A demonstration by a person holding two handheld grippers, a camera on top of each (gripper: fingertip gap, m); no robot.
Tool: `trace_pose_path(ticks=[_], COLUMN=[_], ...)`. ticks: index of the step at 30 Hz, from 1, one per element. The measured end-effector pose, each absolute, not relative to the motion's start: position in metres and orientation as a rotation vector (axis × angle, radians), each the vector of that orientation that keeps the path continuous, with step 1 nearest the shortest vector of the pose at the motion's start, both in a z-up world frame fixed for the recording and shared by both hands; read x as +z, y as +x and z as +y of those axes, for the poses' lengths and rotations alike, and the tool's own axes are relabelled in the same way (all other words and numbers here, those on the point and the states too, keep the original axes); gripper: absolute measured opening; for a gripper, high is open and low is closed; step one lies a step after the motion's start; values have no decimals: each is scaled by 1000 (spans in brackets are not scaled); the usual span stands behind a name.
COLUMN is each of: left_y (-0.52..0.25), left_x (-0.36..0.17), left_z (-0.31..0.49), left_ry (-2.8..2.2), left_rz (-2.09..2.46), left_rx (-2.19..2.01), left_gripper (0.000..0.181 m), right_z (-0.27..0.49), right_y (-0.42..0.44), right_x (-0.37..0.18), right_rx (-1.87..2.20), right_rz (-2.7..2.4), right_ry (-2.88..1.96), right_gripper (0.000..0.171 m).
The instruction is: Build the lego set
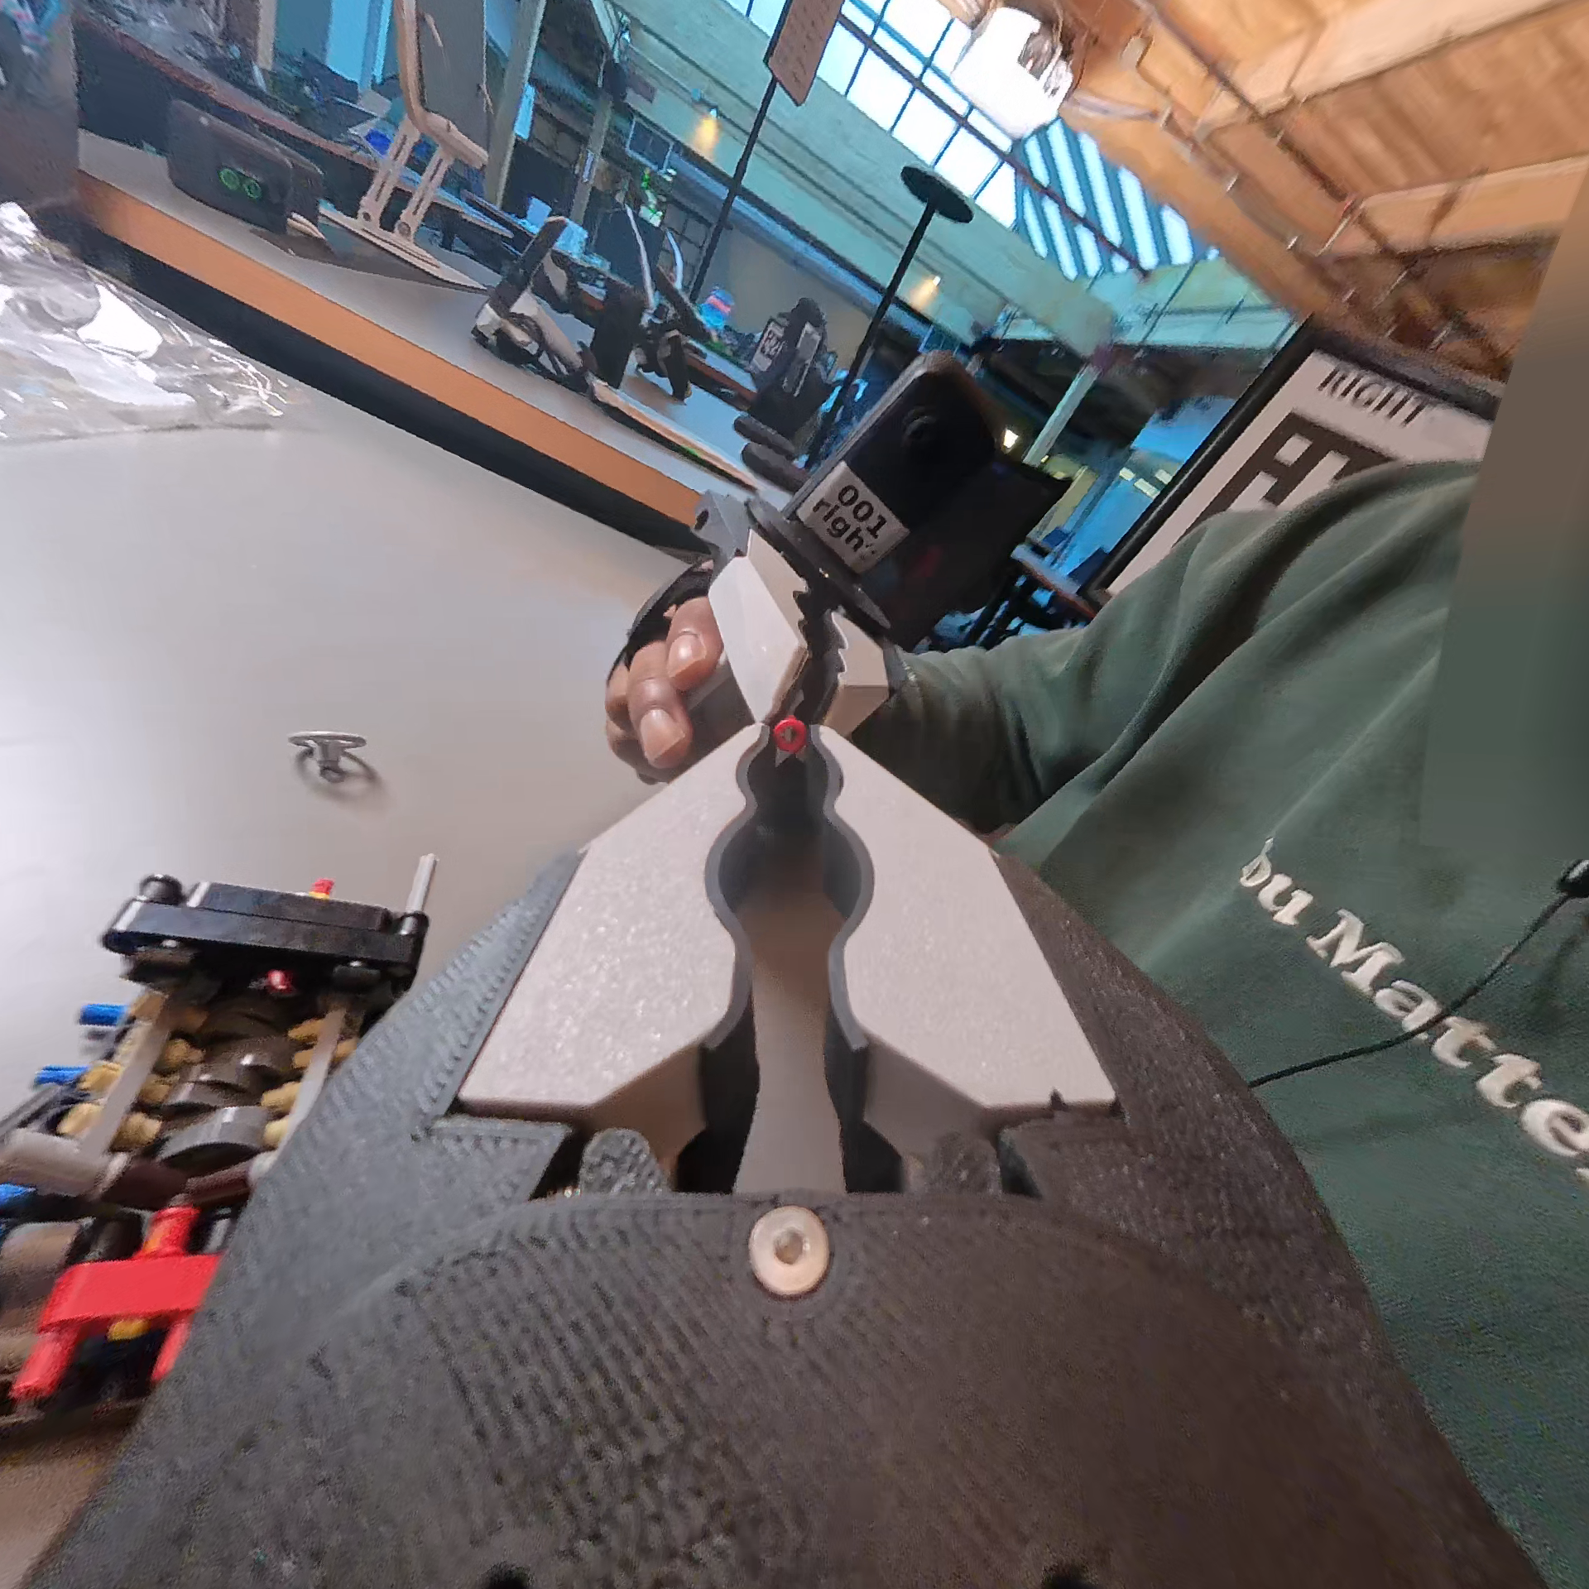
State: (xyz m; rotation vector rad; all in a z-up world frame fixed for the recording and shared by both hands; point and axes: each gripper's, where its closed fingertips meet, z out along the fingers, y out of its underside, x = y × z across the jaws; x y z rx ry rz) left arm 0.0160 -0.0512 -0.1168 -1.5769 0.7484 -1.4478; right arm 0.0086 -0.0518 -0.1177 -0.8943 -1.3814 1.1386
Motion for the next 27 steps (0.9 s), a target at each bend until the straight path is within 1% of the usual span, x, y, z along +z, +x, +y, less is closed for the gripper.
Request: trace_pose_path(ticks=[4, 6, 9, 16, 27], left_y=[15, 15, 17, 19, 22], left_x=[-121, -124, -126, -123, -118], left_z=[-51, -51, -53, -57, -60], left_ry=[-1540, -1513, -1467, -1423, -1414], left_rz=[917, 1007, 1083, 1126, 1116], left_rx=[-1136, -947, -789, -712, -717], left_gripper=[5, 5, 5, 5, 4], right_z=[-51, -50, -48, -56, -60], right_y=[8, 8, 9, 10, 13], right_x=[-121, -121, -123, -124, -119], right_rx=[1208, 1320, 1445, 1559, 1725], right_rz=[-1375, -1356, -1336, -1356, -1325], right_ry=[-954, -1010, -1082, -1099, -1123], right_gripper=[8, 11, 13, 7, 5])
